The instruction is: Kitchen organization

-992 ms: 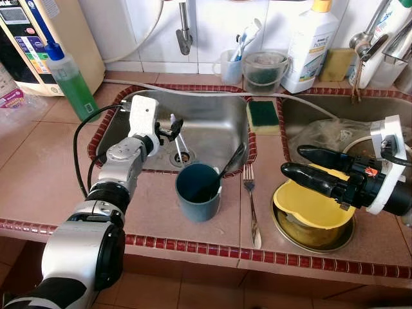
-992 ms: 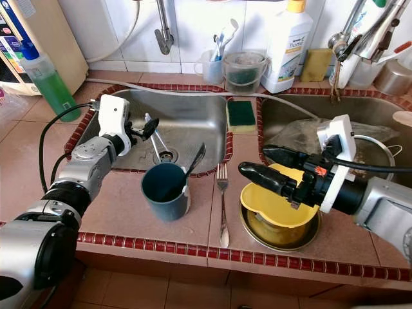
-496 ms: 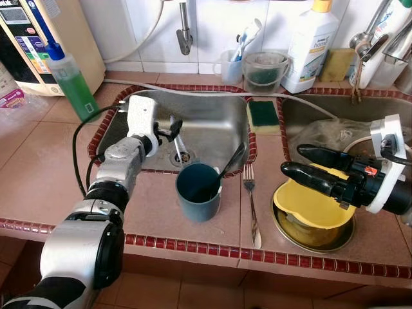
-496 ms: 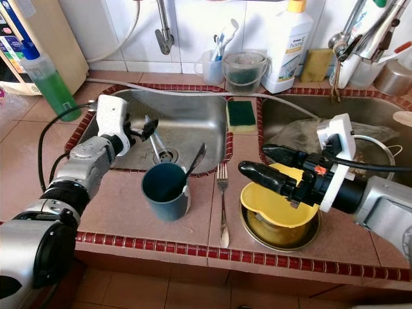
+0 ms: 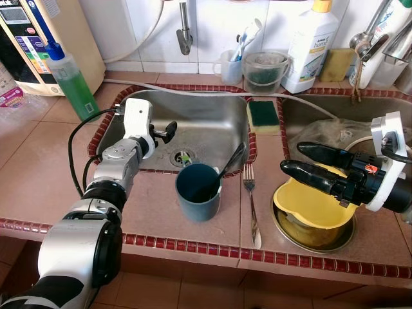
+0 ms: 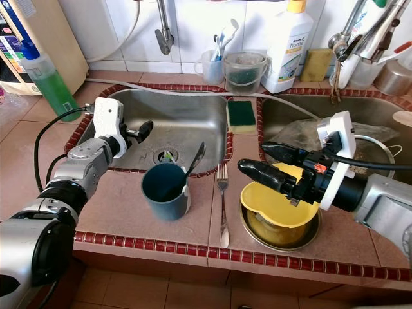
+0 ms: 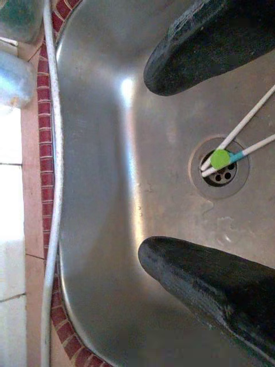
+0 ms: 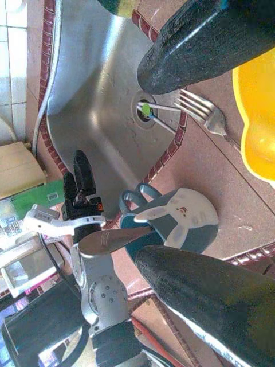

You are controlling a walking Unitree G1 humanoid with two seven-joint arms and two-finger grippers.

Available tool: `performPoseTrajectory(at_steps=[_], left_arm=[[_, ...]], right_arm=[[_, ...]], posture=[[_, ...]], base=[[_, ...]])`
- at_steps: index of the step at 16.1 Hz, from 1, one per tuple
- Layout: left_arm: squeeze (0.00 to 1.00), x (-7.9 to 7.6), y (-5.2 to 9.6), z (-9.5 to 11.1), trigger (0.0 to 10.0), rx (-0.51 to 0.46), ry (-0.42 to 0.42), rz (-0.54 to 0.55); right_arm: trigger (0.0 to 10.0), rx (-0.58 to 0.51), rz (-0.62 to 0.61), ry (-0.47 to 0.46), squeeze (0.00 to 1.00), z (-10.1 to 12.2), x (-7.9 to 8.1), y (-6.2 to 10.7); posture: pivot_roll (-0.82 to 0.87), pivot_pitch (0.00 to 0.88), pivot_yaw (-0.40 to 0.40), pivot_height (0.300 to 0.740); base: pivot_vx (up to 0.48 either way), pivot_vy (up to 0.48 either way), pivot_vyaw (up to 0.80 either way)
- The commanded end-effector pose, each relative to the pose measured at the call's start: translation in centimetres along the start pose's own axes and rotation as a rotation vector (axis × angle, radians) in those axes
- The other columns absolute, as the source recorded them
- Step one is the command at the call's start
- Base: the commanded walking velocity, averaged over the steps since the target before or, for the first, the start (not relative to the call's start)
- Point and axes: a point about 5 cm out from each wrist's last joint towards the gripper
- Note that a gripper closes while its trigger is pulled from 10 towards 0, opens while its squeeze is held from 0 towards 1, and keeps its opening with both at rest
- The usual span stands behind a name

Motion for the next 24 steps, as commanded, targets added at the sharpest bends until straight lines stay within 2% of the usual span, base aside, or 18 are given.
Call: performPoseTrajectory(at_steps=[1, 5, 11, 15, 17, 24], left_arm=[[0.00, 0.2, 0.0, 1.4, 10.0, -0.043, -0.038, -0.014], [0.00, 0.6, 0.4, 2.7, 10.0, -0.110, -0.102, -0.059], [0.00, 1.2, 1.5, 2.9, 10.0, -0.149, -0.187, -0.085], [0.00, 1.0, 2.7, 2.7, 10.0, -0.179, -0.200, -0.103], [0.00, 1.0, 3.6, 2.7, 10.0, -0.190, -0.179, -0.094], [0.00, -1.2, 6.1, 3.0, 10.0, -0.207, -0.169, -0.141]], right_arm=[[10.0, 0.006, 0.016, 0.013, 0.00, 0.0, 0.1, -0.2], [10.0, 0.023, 0.035, 0.003, 0.00, -0.7, 0.3, 0.0], [10.0, 0.030, 0.099, -0.004, 0.00, -1.8, 1.2, -0.6], [10.0, -0.008, 0.091, 0.027, 0.00, -2.2, 1.1, -1.5], [10.0, -0.065, 0.059, 0.032, 0.00, -2.2, 0.7, -2.5], [10.0, -0.189, 0.036, 0.014, 0.00, -2.7, 0.6, -5.4]], posture=[[-0.30, 0.141, 0.066, 0.740], [-0.29, 0.138, 0.065, 0.740], [-0.26, 0.128, 0.059, 0.740], [-0.24, 0.116, 0.052, 0.740], [-0.23, 0.108, 0.047, 0.740], [-0.19, 0.088, 0.036, 0.740]], base=[[0.000, 0.000, 0.00], [0.000, 0.000, 0.00], [0.000, 0.000, 0.00], [0.000, 0.000, 0.00], [0.000, 0.000, 0.00], [0.000, 0.000, 0.00]])
Point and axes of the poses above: a point about 5 cm out from each wrist's last joint towards the gripper, its own y axis pointing back from the gripper into the wrist, its own z axis along the axis of the wrist's last joint, x = y × z, and after that the axes turned 3 degrees about y, right-handed
